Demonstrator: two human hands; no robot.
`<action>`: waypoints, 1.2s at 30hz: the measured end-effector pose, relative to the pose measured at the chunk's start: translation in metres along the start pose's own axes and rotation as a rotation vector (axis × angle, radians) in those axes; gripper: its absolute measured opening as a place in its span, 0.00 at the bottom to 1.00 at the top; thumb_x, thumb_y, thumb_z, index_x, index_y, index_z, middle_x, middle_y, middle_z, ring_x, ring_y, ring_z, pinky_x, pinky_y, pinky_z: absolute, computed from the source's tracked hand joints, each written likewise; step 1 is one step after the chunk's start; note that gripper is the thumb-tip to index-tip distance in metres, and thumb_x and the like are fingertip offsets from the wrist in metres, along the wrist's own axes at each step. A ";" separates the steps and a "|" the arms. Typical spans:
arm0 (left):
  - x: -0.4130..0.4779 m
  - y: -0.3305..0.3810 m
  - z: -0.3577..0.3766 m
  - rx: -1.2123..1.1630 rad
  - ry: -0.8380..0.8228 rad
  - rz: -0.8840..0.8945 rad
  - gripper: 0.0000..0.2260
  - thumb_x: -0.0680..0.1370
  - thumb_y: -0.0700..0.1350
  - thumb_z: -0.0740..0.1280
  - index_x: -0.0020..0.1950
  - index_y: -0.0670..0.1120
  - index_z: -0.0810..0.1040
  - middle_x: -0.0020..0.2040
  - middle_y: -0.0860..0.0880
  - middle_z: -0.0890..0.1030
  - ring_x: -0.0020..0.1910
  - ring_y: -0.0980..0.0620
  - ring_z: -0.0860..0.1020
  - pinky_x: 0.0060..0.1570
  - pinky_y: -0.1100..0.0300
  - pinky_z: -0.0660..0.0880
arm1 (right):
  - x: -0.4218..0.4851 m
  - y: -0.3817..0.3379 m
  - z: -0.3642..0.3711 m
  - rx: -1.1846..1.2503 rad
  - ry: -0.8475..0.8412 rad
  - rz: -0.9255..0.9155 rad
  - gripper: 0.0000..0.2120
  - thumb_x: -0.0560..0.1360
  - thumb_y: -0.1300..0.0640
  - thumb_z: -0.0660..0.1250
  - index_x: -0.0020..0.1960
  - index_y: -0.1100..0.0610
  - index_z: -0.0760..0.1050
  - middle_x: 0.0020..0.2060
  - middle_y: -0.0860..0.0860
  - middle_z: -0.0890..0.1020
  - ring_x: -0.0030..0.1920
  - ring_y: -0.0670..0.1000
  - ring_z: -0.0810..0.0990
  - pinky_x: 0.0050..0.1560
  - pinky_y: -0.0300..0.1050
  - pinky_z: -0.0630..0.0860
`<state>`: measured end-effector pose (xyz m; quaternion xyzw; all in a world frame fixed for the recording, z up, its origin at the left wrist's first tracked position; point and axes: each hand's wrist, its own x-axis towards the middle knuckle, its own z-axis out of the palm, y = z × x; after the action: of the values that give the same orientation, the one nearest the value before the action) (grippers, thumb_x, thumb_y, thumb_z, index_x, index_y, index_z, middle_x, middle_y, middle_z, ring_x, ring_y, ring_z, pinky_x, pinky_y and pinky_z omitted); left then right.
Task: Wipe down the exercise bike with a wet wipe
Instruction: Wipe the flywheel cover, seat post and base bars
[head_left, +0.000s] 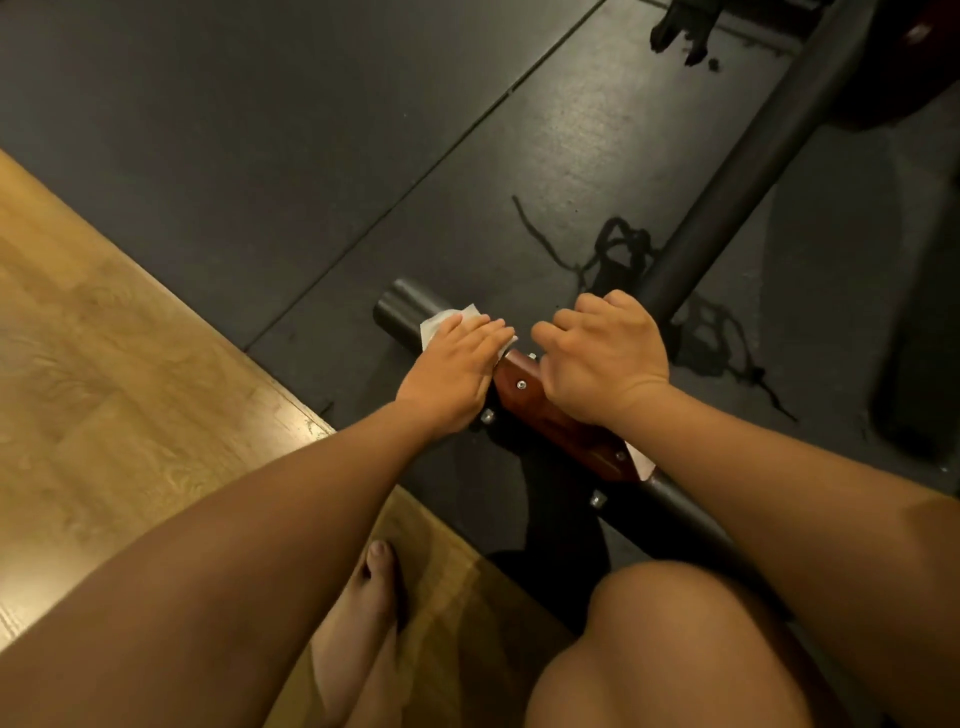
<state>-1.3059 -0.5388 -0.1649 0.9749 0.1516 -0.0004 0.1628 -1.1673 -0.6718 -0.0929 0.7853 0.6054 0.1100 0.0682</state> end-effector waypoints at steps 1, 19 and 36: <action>-0.002 0.001 0.003 -0.026 0.017 0.003 0.21 0.83 0.45 0.54 0.77 0.45 0.66 0.76 0.45 0.67 0.77 0.46 0.60 0.76 0.55 0.44 | 0.000 0.000 -0.001 0.003 -0.009 0.005 0.12 0.74 0.47 0.64 0.38 0.53 0.79 0.31 0.50 0.80 0.35 0.55 0.77 0.41 0.48 0.68; 0.005 -0.046 -0.007 0.156 -0.038 -0.105 0.29 0.79 0.61 0.41 0.76 0.57 0.65 0.78 0.49 0.64 0.78 0.46 0.55 0.77 0.48 0.44 | -0.003 0.006 -0.002 0.013 0.000 -0.050 0.13 0.73 0.47 0.59 0.38 0.52 0.78 0.32 0.49 0.80 0.37 0.54 0.76 0.41 0.47 0.66; 0.048 -0.054 -0.014 0.255 0.039 -0.140 0.26 0.78 0.54 0.46 0.54 0.50 0.84 0.56 0.50 0.84 0.57 0.49 0.78 0.63 0.52 0.65 | -0.004 0.005 0.003 0.065 0.082 -0.059 0.14 0.72 0.48 0.58 0.35 0.52 0.77 0.30 0.50 0.78 0.34 0.55 0.75 0.39 0.47 0.67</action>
<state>-1.2767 -0.4710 -0.1711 0.9745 0.2213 -0.0121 0.0340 -1.1628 -0.6774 -0.0945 0.7638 0.6338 0.1202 0.0209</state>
